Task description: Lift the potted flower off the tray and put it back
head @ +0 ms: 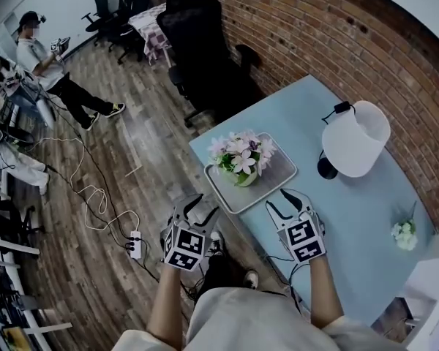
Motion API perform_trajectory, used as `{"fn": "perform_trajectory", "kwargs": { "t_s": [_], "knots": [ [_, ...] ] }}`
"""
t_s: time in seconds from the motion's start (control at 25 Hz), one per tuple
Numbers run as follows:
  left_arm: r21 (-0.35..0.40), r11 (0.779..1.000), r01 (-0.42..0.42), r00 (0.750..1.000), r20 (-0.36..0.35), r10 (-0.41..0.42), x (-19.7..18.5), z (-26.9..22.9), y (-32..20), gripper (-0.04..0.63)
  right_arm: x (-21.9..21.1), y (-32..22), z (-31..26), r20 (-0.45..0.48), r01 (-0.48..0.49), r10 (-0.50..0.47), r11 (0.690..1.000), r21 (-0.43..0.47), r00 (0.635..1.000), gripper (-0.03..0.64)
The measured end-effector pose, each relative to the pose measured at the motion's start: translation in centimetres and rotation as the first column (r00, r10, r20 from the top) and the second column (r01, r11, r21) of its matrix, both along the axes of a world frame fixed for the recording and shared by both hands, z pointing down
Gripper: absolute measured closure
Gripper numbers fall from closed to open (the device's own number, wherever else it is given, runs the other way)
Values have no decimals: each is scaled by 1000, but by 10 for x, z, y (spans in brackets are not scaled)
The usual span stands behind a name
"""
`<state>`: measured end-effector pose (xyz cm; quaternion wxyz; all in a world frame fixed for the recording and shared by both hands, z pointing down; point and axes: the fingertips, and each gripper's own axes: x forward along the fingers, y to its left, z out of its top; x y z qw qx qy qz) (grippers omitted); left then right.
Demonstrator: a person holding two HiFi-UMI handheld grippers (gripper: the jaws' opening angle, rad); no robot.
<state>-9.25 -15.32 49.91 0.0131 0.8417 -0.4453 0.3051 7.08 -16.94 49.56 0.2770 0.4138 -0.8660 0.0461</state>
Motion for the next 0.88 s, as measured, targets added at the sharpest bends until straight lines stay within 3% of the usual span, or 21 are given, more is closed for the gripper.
{"fn": "perform_trajectory", "kwargs": {
  "t_s": [0.2, 0.4, 0.88],
  "knots": [
    [95, 995, 42, 999, 16, -44, 7, -35, 37, 410, 3, 34, -35, 14, 42, -43, 996, 78, 999, 482],
    [126, 991, 52, 999, 2, -53, 13, -60, 74, 566, 16, 62, -67, 39, 26, -31, 992, 126, 999, 574],
    [243, 967, 79, 996, 22, -86, 14, -118, 111, 568, 18, 96, -131, 79, 48, -68, 971, 234, 995, 597]
  ]
}}
